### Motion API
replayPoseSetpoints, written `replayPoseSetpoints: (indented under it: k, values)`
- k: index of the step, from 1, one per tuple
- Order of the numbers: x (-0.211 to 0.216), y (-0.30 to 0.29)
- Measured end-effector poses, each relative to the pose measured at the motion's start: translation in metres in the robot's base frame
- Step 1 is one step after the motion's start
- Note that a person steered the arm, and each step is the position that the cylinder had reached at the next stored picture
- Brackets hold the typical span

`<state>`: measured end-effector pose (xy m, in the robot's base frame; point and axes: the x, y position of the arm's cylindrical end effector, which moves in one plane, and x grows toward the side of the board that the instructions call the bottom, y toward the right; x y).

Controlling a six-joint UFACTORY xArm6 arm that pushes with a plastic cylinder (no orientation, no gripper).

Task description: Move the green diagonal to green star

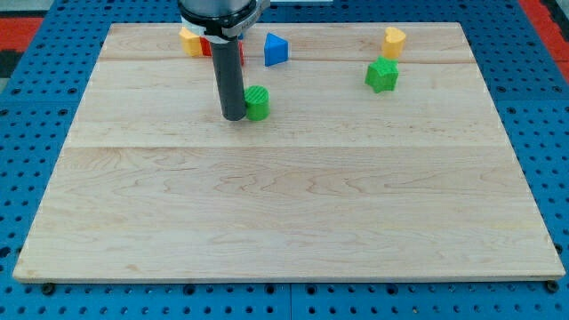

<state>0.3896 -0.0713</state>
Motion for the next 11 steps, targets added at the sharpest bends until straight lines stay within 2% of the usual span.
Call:
replayPoseSetpoints:
  k: [2, 3, 4, 5, 6, 7, 9, 10, 11]
  values:
    - [-0.031, 0.015]
    - [-0.03, 0.028]
    - [-0.029, -0.022]
    - [-0.056, 0.011]
    - [-0.063, 0.08]
    - [-0.033, 0.094]
    - [-0.023, 0.015]
    - [0.02, -0.011]
    - [0.003, 0.046]
